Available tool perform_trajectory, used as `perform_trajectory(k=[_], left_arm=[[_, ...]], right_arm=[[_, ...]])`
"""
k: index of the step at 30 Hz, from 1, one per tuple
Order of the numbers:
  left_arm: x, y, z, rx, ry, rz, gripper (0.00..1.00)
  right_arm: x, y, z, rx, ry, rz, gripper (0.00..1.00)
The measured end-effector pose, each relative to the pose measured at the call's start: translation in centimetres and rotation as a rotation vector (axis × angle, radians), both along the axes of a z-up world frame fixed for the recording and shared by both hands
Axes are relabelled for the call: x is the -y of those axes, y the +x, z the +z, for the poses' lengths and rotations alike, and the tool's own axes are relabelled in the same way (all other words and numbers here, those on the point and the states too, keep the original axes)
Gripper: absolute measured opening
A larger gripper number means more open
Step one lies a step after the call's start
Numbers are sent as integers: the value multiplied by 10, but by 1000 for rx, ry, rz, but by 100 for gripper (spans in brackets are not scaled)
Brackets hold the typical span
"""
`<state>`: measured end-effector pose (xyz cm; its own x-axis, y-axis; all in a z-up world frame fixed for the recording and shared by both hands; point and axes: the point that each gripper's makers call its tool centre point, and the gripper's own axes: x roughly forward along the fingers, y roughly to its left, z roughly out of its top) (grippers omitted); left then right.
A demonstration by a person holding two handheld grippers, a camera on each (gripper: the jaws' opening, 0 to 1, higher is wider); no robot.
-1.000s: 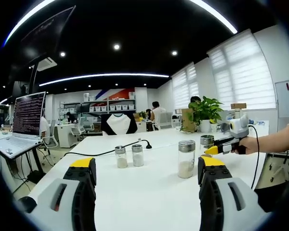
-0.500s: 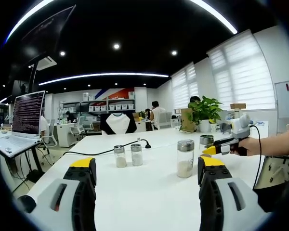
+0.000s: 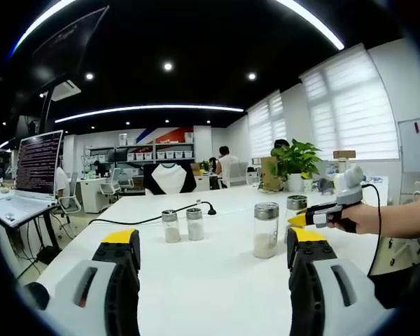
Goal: Rotate the seasoning bottle until the label or dispensing opening points toward the visible target arrow and the bottle remains upright within the marked orientation range
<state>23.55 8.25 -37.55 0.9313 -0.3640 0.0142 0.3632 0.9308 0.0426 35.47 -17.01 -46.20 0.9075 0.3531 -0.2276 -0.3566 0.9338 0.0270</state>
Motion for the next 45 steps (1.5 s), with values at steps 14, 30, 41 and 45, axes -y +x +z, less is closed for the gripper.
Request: perform_trajectory(k=[14, 30, 41, 45], left_arm=[[0, -1, 1, 3, -3, 2, 91], [-1, -2, 1, 4, -7, 3, 91], [-2, -1, 0, 3, -8, 5, 91], [-1, -1, 0, 5, -4, 1, 91]], right_arm=[[2, 1, -3, -4, 3, -179, 37], [8, -1, -6, -31, 21, -266, 43], [13, -9, -2, -19, 19, -200, 52], [12, -8, 1, -8, 18, -140, 56]])
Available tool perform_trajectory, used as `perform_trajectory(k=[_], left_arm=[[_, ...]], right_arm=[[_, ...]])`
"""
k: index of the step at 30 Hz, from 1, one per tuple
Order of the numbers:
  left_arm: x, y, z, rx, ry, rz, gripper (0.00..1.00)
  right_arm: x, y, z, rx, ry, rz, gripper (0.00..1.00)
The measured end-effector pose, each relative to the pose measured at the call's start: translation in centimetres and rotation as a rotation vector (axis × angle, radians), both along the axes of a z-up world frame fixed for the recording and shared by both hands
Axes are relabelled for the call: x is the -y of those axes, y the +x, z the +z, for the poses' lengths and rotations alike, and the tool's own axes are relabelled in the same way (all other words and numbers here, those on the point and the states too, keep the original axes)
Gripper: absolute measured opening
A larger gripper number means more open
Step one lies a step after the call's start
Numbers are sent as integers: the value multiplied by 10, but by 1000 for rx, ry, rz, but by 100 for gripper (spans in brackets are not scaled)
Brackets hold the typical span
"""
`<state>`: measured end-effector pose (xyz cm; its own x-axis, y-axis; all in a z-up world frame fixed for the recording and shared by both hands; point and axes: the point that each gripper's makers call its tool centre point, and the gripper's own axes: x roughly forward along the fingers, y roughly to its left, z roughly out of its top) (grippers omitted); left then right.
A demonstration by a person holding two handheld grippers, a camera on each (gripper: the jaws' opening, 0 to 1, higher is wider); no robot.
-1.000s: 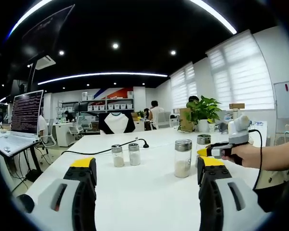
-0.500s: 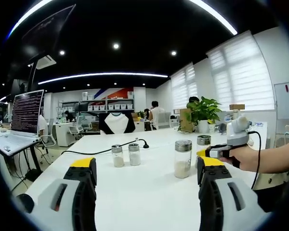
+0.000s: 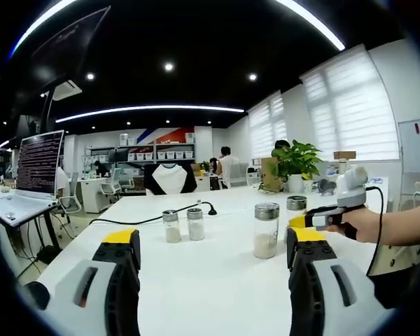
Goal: Rotate the seasoning bottle until the label or dispensing opening points toward the visible target arrow and the bottle remains upright within the marked orientation range
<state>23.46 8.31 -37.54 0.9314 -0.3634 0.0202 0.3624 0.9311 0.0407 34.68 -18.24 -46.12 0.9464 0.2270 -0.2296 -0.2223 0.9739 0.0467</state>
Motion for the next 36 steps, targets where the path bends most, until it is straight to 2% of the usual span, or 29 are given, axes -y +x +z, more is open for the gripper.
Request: perform_trajectory(k=[4, 6, 9, 11, 13, 15, 21, 25, 28, 36], left_arm=[[1, 0, 0, -1, -2, -4, 91], [1, 0, 0, -1, 0, -3, 91], [0, 0, 1, 0, -1, -1, 91], [0, 1, 0, 0, 1, 0, 91], [0, 1, 0, -1, 0, 1, 91], [-1, 0, 0, -1, 1, 2, 91], [-4, 0, 2, 4, 2, 9, 92], [-5, 0, 2, 2, 5, 9, 91], [-5, -1, 2, 1, 4, 9, 91], [-4, -1, 3, 0, 9, 9, 91]], right_arm=[[-6, -1, 1, 16, -12, 116, 55], [-4, 0, 3, 32, -50, 149, 54], [-5, 1, 9, 67, -25, 193, 53], [-8, 1, 7, 58, -47, 252, 55], [-8, 2, 9, 78, -71, 275, 56], [-11, 1, 13, 99, -56, 318, 55], [-10, 2, 12, 102, -71, 406, 55], [-10, 2, 11, 100, -57, 455, 55], [-9, 5, 12, 90, 4, 477, 55], [-12, 6, 16, 100, 20, 525, 53]])
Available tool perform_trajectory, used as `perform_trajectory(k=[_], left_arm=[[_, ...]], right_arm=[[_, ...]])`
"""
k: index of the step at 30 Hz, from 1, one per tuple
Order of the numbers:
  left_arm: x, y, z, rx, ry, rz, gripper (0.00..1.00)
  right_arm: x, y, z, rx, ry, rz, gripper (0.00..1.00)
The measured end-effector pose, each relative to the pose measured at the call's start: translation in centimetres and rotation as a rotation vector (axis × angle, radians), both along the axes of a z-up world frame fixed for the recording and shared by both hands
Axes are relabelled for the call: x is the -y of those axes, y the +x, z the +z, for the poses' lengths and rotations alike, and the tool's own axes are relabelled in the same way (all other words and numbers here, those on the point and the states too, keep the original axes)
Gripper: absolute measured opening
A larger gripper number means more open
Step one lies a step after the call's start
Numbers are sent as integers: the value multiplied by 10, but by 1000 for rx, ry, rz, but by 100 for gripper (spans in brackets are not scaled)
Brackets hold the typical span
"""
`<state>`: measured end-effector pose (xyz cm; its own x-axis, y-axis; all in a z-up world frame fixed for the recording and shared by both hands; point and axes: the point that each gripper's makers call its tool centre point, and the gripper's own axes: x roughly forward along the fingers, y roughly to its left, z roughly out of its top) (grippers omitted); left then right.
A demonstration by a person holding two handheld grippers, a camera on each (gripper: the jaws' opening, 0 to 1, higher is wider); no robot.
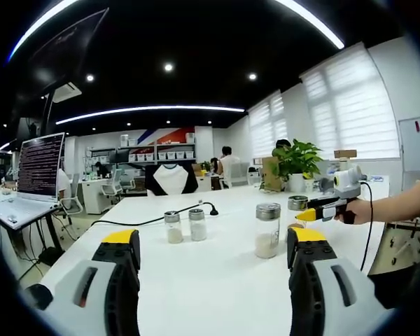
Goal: Rotate the seasoning bottle until the label or dispensing opening points toward the visible target arrow and the bottle remains upright within the marked orientation range
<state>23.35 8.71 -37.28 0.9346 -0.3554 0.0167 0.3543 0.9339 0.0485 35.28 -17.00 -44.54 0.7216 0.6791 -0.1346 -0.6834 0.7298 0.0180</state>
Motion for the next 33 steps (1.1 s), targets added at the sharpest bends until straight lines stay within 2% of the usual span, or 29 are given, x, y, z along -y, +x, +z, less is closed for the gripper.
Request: perform_trajectory(k=[5, 8, 33], left_arm=[[-2, 1, 0, 0, -2, 10, 93], [-2, 1, 0, 1, -2, 10, 92], [4, 0, -1, -2, 0, -9, 92]], right_arm=[[-7, 1, 0, -4, -9, 34, 51], [-12, -1, -1, -12, -5, 61, 39], [-10, 3, -3, -20, -38, 39, 38]])
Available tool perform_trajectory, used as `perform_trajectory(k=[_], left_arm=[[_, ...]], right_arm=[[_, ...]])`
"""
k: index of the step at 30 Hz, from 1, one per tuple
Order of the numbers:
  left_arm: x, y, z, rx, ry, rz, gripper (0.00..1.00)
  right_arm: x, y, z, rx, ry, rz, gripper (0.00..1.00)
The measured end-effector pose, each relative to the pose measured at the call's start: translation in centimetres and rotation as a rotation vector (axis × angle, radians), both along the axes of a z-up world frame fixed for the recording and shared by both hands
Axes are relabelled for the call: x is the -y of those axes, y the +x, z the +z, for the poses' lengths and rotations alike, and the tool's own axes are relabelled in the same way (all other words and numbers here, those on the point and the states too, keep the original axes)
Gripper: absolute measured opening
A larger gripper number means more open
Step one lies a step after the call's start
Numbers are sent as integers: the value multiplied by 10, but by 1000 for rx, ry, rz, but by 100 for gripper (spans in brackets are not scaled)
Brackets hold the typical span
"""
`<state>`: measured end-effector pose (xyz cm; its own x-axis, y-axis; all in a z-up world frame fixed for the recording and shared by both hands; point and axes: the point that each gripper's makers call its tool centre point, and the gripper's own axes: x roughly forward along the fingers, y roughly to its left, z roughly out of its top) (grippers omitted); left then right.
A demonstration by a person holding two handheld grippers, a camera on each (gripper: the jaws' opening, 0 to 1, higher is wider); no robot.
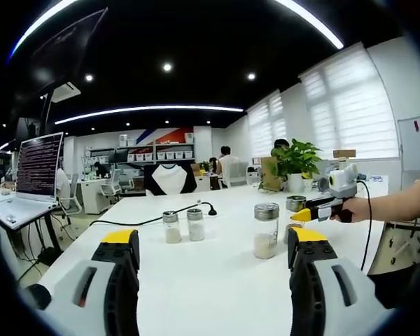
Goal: Rotate the seasoning bottle until the label or dispensing opening points toward the visible target arrow and the bottle remains upright within the marked orientation range
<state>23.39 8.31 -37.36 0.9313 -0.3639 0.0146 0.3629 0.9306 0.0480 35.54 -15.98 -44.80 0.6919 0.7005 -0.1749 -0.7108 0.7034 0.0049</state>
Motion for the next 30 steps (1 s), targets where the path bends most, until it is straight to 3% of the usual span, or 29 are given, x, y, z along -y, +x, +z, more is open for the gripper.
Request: perform_trajectory(k=[17, 30], left_arm=[[9, 1, -3, -4, 9, -21, 93], [9, -7, -1, 3, 12, -52, 93]], right_arm=[[2, -2, -5, -15, -35, -119, 37], [5, 0, -10, -32, -35, -264, 37]])
